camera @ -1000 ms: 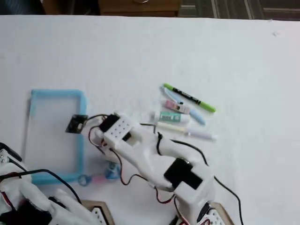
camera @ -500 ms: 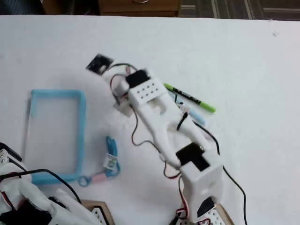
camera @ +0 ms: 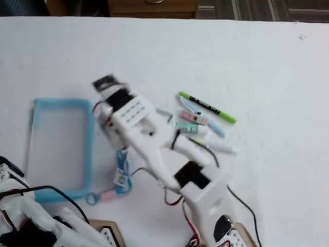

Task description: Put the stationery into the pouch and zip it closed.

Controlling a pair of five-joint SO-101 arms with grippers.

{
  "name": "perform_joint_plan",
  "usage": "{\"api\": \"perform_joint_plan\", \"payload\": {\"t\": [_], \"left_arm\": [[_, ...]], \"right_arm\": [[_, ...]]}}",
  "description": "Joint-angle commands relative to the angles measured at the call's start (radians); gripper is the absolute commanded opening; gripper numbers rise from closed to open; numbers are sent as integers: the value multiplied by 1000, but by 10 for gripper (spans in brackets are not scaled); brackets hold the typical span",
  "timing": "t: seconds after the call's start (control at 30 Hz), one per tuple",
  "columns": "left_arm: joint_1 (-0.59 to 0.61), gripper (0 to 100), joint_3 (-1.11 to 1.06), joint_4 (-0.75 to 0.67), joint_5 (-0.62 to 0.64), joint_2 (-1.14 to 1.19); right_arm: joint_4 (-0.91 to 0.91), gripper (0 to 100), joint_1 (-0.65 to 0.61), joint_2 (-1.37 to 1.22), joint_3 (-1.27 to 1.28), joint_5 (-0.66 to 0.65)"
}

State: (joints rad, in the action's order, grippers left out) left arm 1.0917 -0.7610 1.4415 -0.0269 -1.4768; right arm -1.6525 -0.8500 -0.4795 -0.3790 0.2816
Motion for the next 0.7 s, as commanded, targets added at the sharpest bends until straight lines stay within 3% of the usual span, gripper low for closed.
{"api": "perform_joint_plan", "payload": {"t": [0.0,0.23,0.33,0.47,0.53,0.67], "left_arm": [[5,217,8,-14,3,16],[5,217,8,-14,3,16],[5,217,6,-14,3,16],[5,217,6,-14,3,16],[5,217,6,-14,3,16],[5,217,8,-12,2,16]], "right_arm": [[35,372,-56,-47,-26,98],[41,358,-73,-162,-29,94],[47,262,-73,-196,-78,87],[47,97,-73,-252,-199,-89],[38,76,-71,-291,-256,-150],[-41,46,-65,-349,-367,-150]]}}
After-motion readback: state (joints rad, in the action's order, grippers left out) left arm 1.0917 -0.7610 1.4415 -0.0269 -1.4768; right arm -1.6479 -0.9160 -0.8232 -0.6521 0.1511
